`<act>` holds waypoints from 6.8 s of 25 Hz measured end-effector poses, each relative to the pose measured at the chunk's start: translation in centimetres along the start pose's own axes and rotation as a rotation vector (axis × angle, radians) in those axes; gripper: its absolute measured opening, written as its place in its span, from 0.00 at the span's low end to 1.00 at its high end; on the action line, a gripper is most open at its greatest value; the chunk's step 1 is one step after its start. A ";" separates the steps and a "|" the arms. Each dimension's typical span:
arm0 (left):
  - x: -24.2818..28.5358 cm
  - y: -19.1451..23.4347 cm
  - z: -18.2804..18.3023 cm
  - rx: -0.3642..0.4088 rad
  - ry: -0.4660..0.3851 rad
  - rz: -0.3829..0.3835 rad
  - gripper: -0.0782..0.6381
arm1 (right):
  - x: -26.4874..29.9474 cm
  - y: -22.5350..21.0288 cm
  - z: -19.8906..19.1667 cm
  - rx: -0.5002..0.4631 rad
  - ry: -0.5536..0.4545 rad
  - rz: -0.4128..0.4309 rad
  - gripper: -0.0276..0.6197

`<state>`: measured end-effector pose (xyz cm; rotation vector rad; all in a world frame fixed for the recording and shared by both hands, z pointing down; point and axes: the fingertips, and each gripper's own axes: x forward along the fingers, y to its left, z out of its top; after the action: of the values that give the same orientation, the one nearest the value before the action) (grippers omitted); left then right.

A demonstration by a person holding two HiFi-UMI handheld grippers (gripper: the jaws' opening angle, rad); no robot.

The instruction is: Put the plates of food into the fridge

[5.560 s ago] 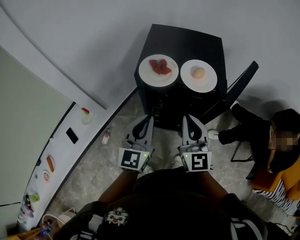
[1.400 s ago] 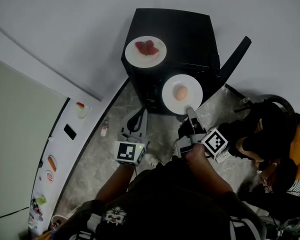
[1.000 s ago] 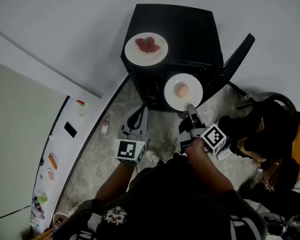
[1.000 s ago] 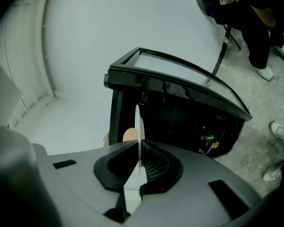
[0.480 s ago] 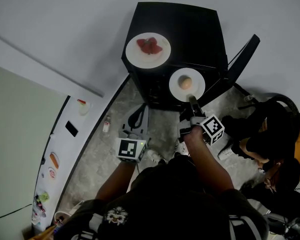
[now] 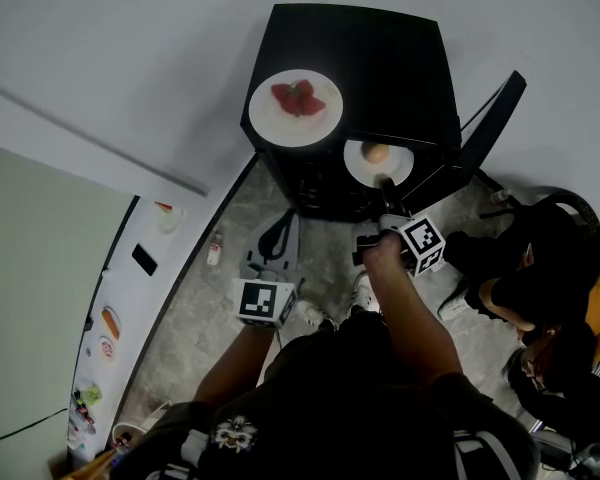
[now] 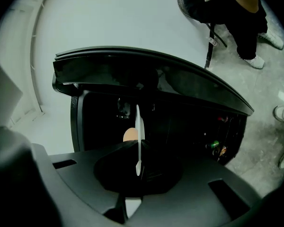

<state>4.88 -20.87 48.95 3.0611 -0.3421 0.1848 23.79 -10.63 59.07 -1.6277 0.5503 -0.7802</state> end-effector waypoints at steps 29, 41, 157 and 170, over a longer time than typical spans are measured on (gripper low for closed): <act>1.9 0.9 -0.2 -0.002 0.035 0.011 0.14 | 5.1 -1.3 1.6 0.086 -0.082 -0.022 0.10; 1.8 0.6 -0.1 -0.014 0.037 0.014 0.14 | 5.9 -1.1 2.3 0.047 -0.106 -0.012 0.21; 7.0 6.3 6.4 -1.432 -0.336 0.071 0.15 | -8.9 17.6 -4.0 -1.230 0.200 0.637 0.08; 2.0 3.7 5.5 -1.492 -0.364 0.031 0.15 | -9.5 17.4 -4.7 -1.256 0.174 0.614 0.08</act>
<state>6.57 -25.28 43.85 1.5841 -0.3125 -0.4381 15.10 -10.32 40.68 -2.2727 1.8044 -0.0260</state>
